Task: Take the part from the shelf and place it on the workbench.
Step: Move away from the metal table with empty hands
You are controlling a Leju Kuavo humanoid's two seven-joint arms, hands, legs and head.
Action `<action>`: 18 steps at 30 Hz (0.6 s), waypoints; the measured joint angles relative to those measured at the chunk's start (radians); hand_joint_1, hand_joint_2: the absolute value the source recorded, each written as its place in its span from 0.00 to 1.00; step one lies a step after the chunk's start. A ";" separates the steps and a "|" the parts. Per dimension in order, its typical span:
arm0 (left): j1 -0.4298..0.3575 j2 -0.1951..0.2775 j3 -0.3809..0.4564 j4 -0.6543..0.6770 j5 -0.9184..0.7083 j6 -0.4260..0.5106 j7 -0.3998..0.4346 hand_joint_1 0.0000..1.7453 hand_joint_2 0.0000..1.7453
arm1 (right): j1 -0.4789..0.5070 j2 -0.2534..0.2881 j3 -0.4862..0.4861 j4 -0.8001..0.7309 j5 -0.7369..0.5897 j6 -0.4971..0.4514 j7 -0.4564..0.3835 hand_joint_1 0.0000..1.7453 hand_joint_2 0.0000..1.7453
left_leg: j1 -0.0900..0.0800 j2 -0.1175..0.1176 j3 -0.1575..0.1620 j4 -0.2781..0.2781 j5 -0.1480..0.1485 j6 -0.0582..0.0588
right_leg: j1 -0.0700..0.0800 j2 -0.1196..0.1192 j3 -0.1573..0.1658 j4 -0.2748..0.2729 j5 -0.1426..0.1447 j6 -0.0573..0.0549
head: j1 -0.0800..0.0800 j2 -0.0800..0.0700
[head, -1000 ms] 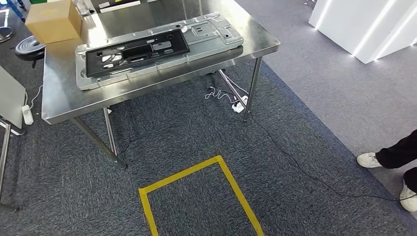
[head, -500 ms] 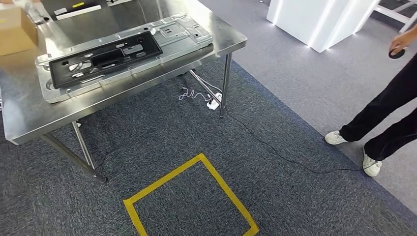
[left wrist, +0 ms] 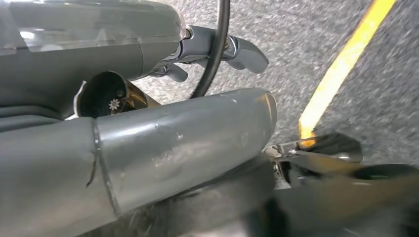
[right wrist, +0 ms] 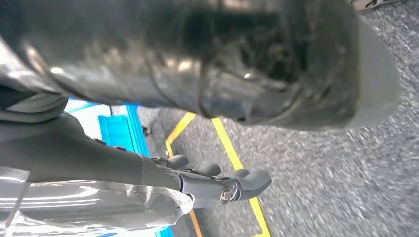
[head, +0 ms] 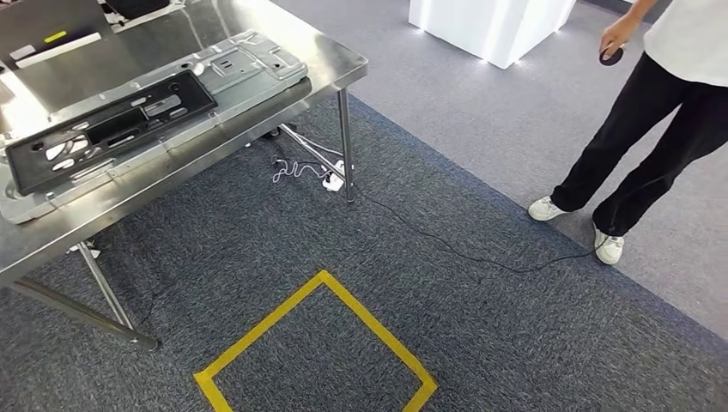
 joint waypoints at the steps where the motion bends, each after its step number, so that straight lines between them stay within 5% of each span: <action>1: 0.002 0.000 0.000 0.000 0.001 -0.002 0.007 0.00 0.00 | 0.000 0.000 0.000 0.000 0.000 0.000 0.000 0.00 0.00 | 0.001 -0.001 0.006 -0.016 0.023 0.000 | 0.000 0.014 -0.001 0.003 0.000 0.000 | 0.000 0.000; 4: 0.003 0.002 0.000 0.000 0.003 -0.005 0.016 0.00 0.00 | 0.001 0.000 0.000 0.001 0.002 0.001 -0.001 0.00 0.00 | 0.008 -0.045 0.086 -0.202 0.121 0.004 | 0.000 0.051 -0.004 0.014 -0.001 0.009 | 0.000 0.000; 6: 0.002 0.004 -0.001 0.000 0.004 -0.003 0.008 0.00 0.00 | -0.001 0.000 0.000 0.001 0.004 0.001 -0.002 0.00 0.00 | 0.008 -0.074 0.108 -0.264 0.136 0.010 | -0.001 0.073 -0.013 0.018 0.003 0.023 | 0.000 0.000; 8: -0.001 0.005 -0.001 0.000 0.005 -0.001 -0.002 0.00 0.00 | 0.002 0.000 0.000 0.001 0.005 0.001 -0.003 0.00 0.00 | 0.005 -0.061 0.109 -0.269 0.139 0.020 | -0.003 0.093 -0.020 0.015 0.010 0.038 | 0.000 0.000; 11: -0.003 0.005 -0.001 -0.001 0.005 0.002 -0.011 0.00 0.00 | 0.005 -0.002 -0.001 0.002 0.006 0.000 -0.007 0.00 0.00 | 0.007 -0.024 0.113 -0.284 0.154 0.043 | 0.000 0.036 -0.045 0.061 -0.021 0.049 | 0.002 0.000; 13: -0.003 0.005 -0.001 -0.002 0.005 0.003 -0.015 0.00 0.00 | 0.002 -0.002 -0.002 0.002 0.006 0.000 -0.011 0.00 0.00 | 0.004 0.004 0.110 -0.287 0.157 0.049 | 0.001 -0.016 -0.099 0.176 -0.088 0.052 | 0.003 0.000; 15: -0.001 0.006 -0.001 -0.002 0.007 0.003 -0.016 0.00 0.00 | 0.000 -0.002 -0.002 0.002 0.006 -0.002 -0.018 0.00 0.00 | 0.001 0.034 0.107 -0.287 0.156 0.051 | -0.002 -0.029 -0.141 0.275 -0.125 0.057 | 0.003 0.000; 16: -0.001 0.007 -0.001 -0.002 0.007 0.004 -0.016 0.00 0.00 | 0.000 -0.002 -0.003 0.002 0.006 -0.003 -0.021 0.00 0.00 | 0.000 0.047 0.107 -0.286 0.155 0.051 | -0.003 -0.034 -0.136 0.275 -0.116 0.058 | 0.003 0.000; 18: -0.003 0.008 -0.001 -0.003 0.010 0.004 -0.016 0.00 0.00 | 0.000 -0.004 -0.004 0.002 0.006 -0.004 -0.027 0.00 0.00 | 0.000 0.071 0.110 -0.286 0.152 0.047 | -0.003 -0.055 -0.072 0.171 -0.060 0.057 | 0.003 0.000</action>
